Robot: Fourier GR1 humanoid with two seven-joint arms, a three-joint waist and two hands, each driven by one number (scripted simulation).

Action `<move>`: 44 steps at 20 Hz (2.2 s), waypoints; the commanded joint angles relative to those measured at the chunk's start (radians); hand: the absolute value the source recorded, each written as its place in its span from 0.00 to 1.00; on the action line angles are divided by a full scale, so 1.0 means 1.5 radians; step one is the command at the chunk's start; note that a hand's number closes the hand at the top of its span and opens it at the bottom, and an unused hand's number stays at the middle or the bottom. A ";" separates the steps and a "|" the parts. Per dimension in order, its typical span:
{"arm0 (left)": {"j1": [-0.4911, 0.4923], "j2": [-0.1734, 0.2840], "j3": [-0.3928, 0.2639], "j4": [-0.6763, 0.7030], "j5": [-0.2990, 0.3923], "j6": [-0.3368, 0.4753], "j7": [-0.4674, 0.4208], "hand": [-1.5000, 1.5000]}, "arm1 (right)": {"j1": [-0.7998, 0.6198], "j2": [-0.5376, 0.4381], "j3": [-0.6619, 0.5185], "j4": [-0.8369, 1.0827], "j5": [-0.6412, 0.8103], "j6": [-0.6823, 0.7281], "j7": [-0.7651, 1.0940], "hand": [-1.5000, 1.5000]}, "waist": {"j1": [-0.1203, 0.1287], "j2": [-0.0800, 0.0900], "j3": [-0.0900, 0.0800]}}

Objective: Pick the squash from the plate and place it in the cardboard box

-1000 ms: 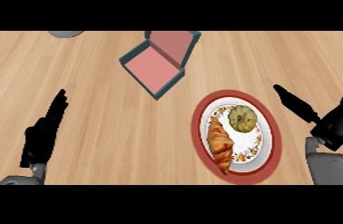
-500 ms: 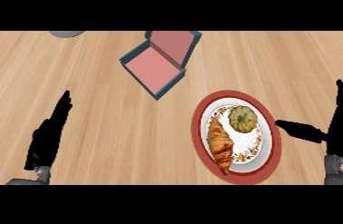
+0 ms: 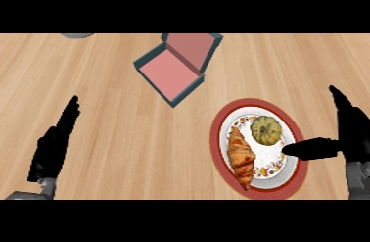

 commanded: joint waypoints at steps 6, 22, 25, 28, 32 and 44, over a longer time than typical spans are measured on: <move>0.010 -0.010 -0.005 -0.048 -0.015 0.009 0.035 0.50 | -0.068 0.056 0.021 -0.014 0.035 0.095 0.233 0.00 | 0.003 0.001 0.003; 0.022 -0.038 0.005 -0.015 -0.032 -0.003 -0.009 0.50 | -0.073 0.155 -0.014 0.027 0.112 0.139 0.221 0.00 | -0.001 0.003 0.003; -0.025 -0.036 0.008 -0.022 -0.041 -0.002 0.043 0.50 | -0.072 0.178 -0.020 0.087 0.131 0.128 0.175 0.00 | 0.000 0.004 0.003; 0.036 -0.025 0.023 -0.031 -0.033 -0.016 0.002 0.50 | -0.047 0.208 -0.003 0.077 0.175 0.116 0.174 0.00 | 0.003 0.003 0.003; 0.001 -0.013 0.048 -0.014 -0.022 -0.041 0.013 0.50 | -0.036 0.215 -0.034 0.054 0.179 0.138 0.154 0.00 | -0.002 0.003 0.003; 0.013 -0.037 0.061 -0.010 -0.041 -0.048 0.000 0.50 | -0.036 0.271 -0.082 0.142 0.229 0.142 0.068 0.00 | 0.001 0.005 0.003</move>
